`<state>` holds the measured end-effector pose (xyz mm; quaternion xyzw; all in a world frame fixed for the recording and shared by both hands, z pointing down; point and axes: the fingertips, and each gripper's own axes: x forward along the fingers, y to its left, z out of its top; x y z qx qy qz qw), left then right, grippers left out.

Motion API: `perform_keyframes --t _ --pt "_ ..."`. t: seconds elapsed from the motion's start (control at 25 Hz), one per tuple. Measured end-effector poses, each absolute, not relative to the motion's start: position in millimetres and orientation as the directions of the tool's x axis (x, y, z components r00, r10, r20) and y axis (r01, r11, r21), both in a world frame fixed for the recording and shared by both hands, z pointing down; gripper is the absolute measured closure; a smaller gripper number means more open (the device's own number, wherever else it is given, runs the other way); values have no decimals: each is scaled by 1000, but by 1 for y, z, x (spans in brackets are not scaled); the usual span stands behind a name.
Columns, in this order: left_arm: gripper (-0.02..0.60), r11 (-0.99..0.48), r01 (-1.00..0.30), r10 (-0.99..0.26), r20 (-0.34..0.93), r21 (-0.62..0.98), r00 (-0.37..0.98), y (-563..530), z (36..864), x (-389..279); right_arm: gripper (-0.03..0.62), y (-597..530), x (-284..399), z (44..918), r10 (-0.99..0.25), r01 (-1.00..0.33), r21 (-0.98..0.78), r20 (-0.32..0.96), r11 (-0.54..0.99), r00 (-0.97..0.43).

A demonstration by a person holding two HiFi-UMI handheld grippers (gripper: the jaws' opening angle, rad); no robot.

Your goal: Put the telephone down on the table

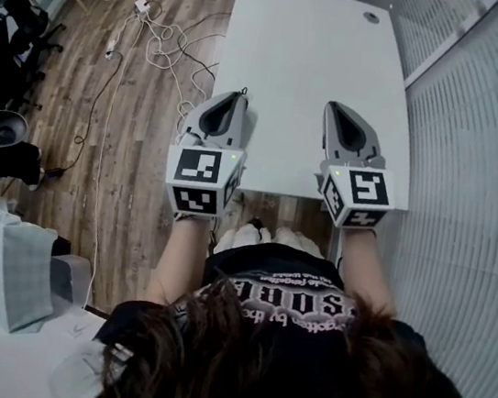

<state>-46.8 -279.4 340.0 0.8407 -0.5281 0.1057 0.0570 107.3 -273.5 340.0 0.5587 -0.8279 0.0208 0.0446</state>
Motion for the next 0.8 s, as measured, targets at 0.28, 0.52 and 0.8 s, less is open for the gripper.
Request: perform_keyframes --t 0.28,0.52,0.8 --pt "578 -431 -902 -875 250 -12 414 -284 344 -48 565 -275 109 342 -923 -927 14 101 374 -371" --pt "578 -428 -904 -874 258 -8 412 -290 345 -49 565 -279 110 340 -924 -927 17 99 374 -370" --pt "578 -433 -901 -869 269 -11 414 -291 349 -49 566 -280 111 340 -926 -929 10 90 370 -368"
